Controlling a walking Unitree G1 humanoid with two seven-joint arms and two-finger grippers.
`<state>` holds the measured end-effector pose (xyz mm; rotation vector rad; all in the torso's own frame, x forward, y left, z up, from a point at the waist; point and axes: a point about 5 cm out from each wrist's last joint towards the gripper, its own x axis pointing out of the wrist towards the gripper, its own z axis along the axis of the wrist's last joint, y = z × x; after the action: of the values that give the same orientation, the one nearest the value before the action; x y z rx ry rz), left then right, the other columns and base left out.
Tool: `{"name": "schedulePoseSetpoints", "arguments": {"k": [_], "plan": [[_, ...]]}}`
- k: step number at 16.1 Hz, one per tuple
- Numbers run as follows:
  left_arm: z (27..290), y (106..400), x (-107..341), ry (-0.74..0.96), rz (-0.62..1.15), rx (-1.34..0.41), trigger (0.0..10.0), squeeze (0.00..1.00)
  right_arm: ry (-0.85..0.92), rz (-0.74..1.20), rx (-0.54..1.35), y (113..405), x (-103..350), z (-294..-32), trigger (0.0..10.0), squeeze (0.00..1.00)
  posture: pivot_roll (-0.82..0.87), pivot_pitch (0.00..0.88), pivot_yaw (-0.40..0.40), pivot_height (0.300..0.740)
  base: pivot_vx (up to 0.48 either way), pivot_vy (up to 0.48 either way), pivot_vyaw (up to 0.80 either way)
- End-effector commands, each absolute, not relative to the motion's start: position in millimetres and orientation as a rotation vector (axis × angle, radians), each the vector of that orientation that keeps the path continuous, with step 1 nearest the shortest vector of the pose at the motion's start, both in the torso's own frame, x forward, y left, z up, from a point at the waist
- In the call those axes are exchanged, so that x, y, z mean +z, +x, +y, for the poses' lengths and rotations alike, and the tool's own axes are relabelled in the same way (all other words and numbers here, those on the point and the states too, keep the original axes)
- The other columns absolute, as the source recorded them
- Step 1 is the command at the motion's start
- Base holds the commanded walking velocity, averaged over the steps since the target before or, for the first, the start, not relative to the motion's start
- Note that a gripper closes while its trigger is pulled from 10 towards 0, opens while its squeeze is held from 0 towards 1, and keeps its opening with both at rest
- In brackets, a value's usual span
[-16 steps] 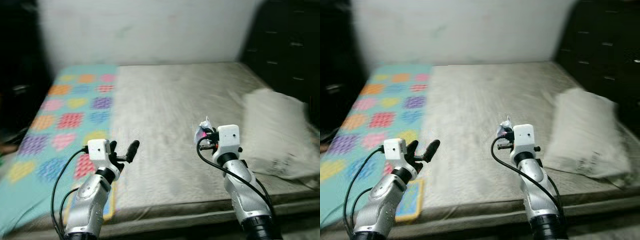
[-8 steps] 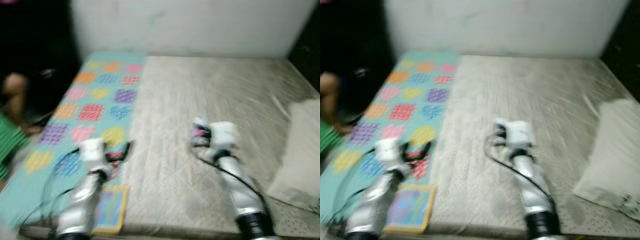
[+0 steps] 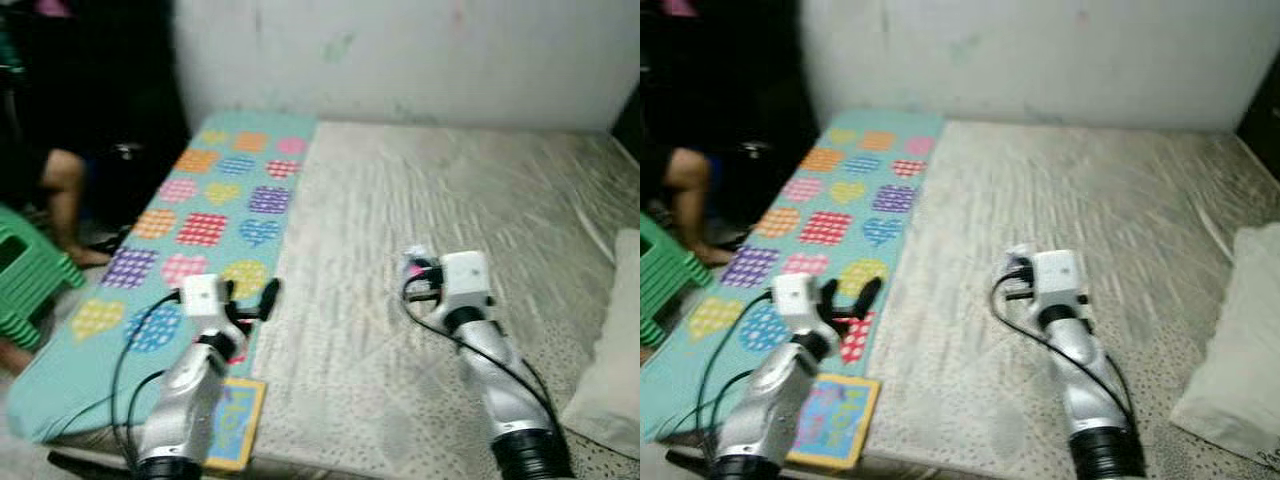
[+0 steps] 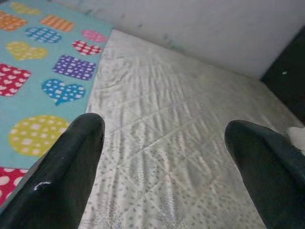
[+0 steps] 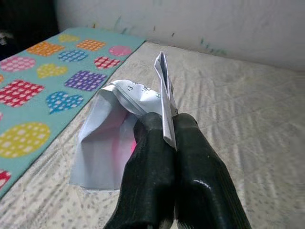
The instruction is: Clean up the room
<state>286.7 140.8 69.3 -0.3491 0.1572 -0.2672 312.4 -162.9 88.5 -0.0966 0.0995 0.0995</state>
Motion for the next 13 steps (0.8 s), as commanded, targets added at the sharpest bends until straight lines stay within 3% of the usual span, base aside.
{"name": "schedulePoseSetpoints", "arguments": {"k": [1, 13], "plan": [[149.0, 288.0, 70.7, -0.337, 0.157, -0.248, 10.0, 0.00, -0.086, 0.092, 0.112, 313.6, 90.0, -157.2, 10.0, 0.00, -0.14, 0.000, 0.019, 0.740, 0.000, 0.480, 0.00], [148.3, 288.6, 70.1, -0.339, 0.159, -0.243, 10.0, 0.00, -0.095, 0.097, 0.121, 314.0, 89.0, -157.7, 10.0, 0.00, -0.15, 0.000, 0.015, 0.740, 0.000, 0.480, 0.00]]}}
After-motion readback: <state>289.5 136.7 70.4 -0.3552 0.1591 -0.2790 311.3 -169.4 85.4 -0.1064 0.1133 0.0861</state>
